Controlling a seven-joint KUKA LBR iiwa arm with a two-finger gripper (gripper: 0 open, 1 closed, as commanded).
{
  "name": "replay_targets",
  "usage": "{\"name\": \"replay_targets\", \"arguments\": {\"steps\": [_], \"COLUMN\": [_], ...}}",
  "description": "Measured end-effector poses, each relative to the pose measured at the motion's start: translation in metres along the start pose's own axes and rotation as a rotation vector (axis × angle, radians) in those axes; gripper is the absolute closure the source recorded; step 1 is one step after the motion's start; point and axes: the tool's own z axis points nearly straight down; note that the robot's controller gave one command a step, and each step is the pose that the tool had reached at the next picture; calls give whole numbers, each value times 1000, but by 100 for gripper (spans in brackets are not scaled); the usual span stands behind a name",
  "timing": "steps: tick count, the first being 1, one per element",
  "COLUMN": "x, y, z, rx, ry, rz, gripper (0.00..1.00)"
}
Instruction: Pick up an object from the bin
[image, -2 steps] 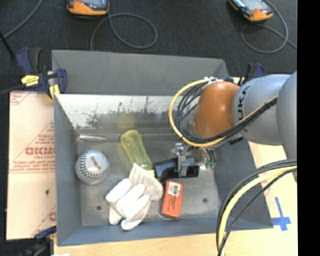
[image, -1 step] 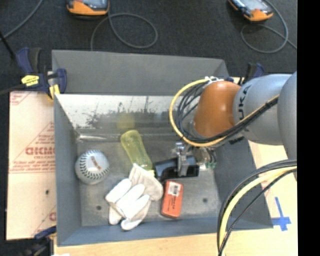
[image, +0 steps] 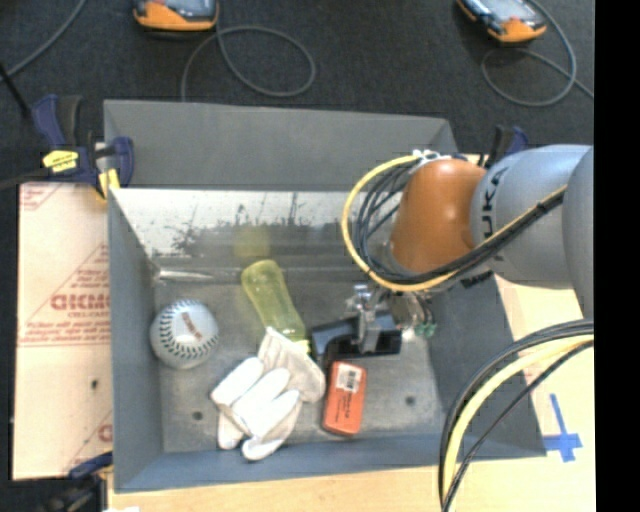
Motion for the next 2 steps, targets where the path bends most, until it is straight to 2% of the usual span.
{"name": "replay_targets", "arguments": {"steps": [1, 2], "x": [0, -2], "y": [0, -1], "z": [-18, -29], "rx": [0, 1], "ry": [2, -6], "rz": [0, 0], "gripper": [100, 100]}}
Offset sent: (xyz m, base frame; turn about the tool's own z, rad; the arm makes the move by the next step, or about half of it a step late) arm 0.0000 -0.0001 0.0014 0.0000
